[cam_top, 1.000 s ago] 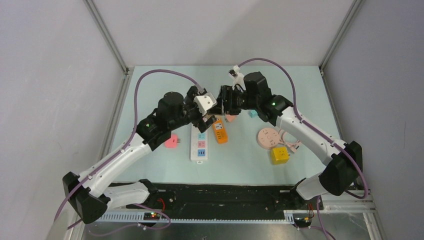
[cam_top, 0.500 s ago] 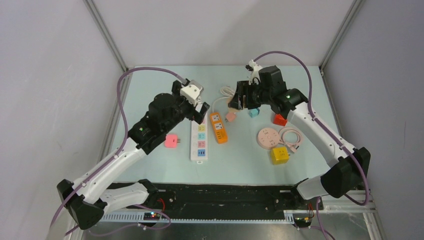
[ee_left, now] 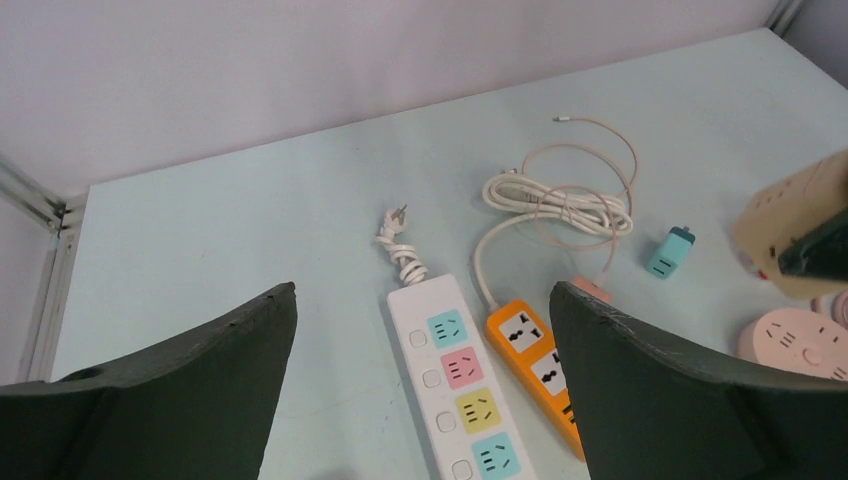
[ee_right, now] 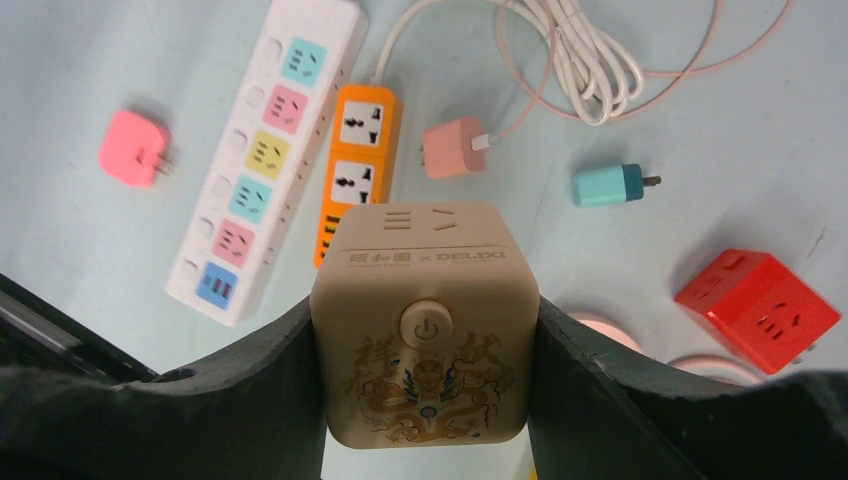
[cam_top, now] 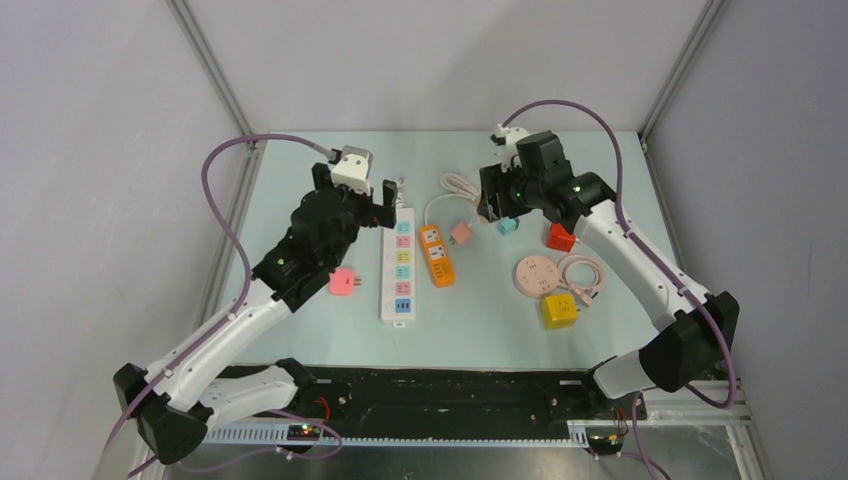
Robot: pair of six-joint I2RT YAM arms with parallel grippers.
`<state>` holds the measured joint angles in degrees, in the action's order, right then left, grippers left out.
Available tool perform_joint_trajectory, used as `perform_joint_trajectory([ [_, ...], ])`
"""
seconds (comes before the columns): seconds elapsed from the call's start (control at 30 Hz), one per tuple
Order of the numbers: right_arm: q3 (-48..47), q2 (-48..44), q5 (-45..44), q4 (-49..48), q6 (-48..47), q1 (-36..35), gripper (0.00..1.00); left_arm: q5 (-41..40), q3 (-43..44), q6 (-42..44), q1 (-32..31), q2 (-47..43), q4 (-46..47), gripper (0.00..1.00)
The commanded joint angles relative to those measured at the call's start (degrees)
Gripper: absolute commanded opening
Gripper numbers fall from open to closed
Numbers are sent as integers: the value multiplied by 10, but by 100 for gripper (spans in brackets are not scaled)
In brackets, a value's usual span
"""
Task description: Insert the plug
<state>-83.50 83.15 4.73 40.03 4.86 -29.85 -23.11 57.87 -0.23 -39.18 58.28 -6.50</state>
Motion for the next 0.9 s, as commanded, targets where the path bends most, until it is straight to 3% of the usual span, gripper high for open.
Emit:
perform_joint_trajectory([
  [0.0,-15,22,-8,9,-96,-47,0,-36,21,-82,20,-16,14,100],
  [0.13,-19,61,-3,-4,-92,-92,0,76,17,-236,129,-25,-11,100],
  [0.23,-27,88,10,-8,-75,-115,0,116,-6,-292,193,-30,-16,100],
  [0.43,-45,131,-39,44,23,-96,0,118,-40,-292,213,-49,-28,100],
  [0.63,33,84,-67,54,112,-26,0,135,-59,-297,215,-52,-29,100],
  [0.87,87,45,-132,98,151,43,0,156,-68,-303,214,-27,-29,100],
])
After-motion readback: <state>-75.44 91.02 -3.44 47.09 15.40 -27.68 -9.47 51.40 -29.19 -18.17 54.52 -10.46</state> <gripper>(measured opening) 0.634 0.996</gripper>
